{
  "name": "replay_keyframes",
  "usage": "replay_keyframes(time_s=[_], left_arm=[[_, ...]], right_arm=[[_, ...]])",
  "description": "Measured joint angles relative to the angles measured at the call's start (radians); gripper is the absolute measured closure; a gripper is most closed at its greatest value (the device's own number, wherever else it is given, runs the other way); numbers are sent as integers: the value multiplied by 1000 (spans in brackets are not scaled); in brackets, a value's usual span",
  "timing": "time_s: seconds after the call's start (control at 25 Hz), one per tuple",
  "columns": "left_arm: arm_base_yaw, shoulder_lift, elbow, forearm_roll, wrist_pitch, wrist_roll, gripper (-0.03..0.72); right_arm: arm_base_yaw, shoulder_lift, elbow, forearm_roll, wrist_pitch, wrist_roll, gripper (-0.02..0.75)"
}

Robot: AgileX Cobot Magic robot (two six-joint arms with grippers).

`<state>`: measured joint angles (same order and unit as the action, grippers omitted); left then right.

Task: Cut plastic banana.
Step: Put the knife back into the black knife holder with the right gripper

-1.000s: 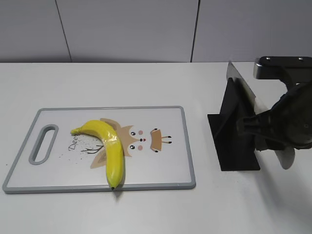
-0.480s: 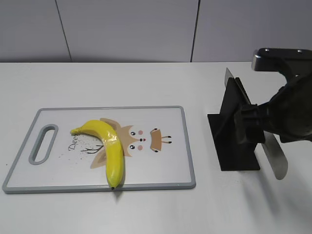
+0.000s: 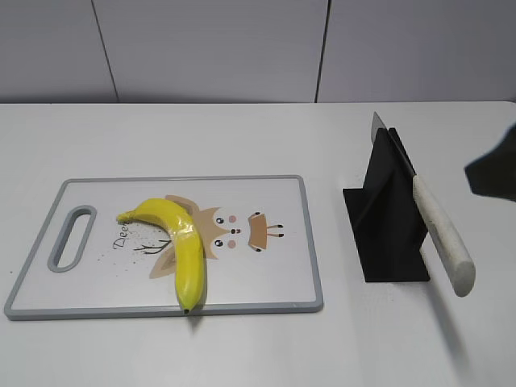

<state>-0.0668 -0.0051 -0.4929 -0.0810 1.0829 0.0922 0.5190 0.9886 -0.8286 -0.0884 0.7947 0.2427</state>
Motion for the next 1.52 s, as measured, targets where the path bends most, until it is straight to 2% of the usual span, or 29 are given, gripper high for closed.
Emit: replay_keyframes(time_s=[0.32, 0.68, 1.36, 1.52], left_arm=[[0, 0, 0, 1, 0, 0, 200], [0, 0, 0, 1, 0, 0, 200], [1, 0, 1, 1, -1, 0, 200], [1, 0, 1, 3, -1, 0, 200]], right_arm=[[0, -421, 215, 44, 102, -82, 118], [0, -780, 319, 71, 237, -94, 148], [0, -994, 329, 88, 258, -98, 150], [-29, -995, 329, 108, 258, -98, 150]])
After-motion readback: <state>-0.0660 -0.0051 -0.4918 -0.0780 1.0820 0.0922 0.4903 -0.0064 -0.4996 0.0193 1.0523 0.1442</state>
